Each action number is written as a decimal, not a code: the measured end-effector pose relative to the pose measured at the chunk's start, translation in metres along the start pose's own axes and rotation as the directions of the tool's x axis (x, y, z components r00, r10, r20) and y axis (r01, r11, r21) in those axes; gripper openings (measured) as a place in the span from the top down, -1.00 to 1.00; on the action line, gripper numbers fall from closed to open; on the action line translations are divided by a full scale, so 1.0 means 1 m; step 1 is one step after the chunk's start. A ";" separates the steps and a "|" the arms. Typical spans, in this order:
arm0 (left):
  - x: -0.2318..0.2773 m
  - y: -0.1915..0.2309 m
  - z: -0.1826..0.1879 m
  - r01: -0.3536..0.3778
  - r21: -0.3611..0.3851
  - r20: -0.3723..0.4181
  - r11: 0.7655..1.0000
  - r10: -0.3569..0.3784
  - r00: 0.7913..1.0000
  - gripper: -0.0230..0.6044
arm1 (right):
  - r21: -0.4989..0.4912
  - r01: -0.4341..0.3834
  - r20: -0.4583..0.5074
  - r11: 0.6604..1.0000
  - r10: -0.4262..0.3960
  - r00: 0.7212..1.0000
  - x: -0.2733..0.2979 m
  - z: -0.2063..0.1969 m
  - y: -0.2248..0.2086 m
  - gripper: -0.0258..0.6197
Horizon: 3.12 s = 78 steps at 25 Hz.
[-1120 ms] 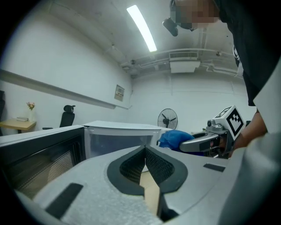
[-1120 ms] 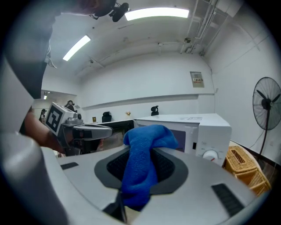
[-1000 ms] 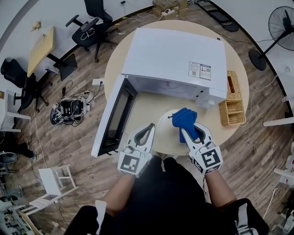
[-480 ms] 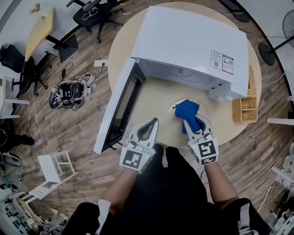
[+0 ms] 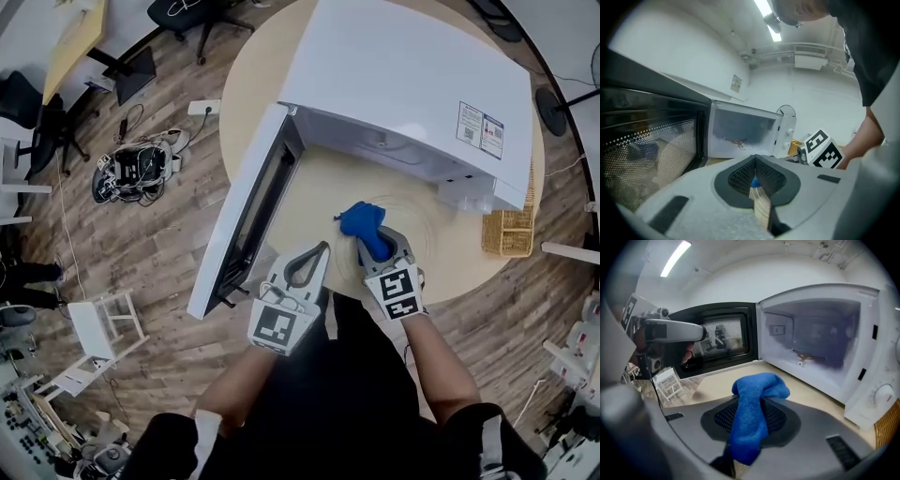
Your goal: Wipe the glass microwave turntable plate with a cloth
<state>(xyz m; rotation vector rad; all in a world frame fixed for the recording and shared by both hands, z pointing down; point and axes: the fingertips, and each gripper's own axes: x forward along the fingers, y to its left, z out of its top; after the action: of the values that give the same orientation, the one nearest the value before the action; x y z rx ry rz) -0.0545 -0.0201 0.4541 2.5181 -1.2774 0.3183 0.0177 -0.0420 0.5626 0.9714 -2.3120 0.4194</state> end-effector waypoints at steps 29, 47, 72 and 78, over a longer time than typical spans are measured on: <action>0.035 -0.004 -0.001 0.048 -0.022 -0.037 0.999 -0.049 0.998 0.91 | -0.067 0.130 -0.158 0.989 -0.139 0.978 0.017 -0.024 -0.054 0.61; 0.037 -0.022 0.000 0.074 -0.017 -0.031 0.997 -0.075 0.997 0.91 | 0.044 0.370 -0.217 0.928 -0.353 0.910 -0.035 -0.065 -0.127 0.61; 0.020 -0.018 -0.010 0.040 -0.006 -0.031 0.999 -0.040 0.999 0.91 | 0.021 0.133 -0.062 0.991 -0.131 0.989 -0.021 -0.020 -0.028 0.60; 0.008 -0.010 -0.016 0.013 -0.007 -0.037 1.000 -0.013 0.999 0.91 | -0.011 0.021 -0.110 1.000 -0.022 0.994 -0.001 -0.028 0.014 0.59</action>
<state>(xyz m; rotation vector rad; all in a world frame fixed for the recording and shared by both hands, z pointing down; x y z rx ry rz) -0.0428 -0.0154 0.4698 2.5015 -1.2459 0.3557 0.0191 -0.0182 0.5829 0.9439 -2.2004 0.4415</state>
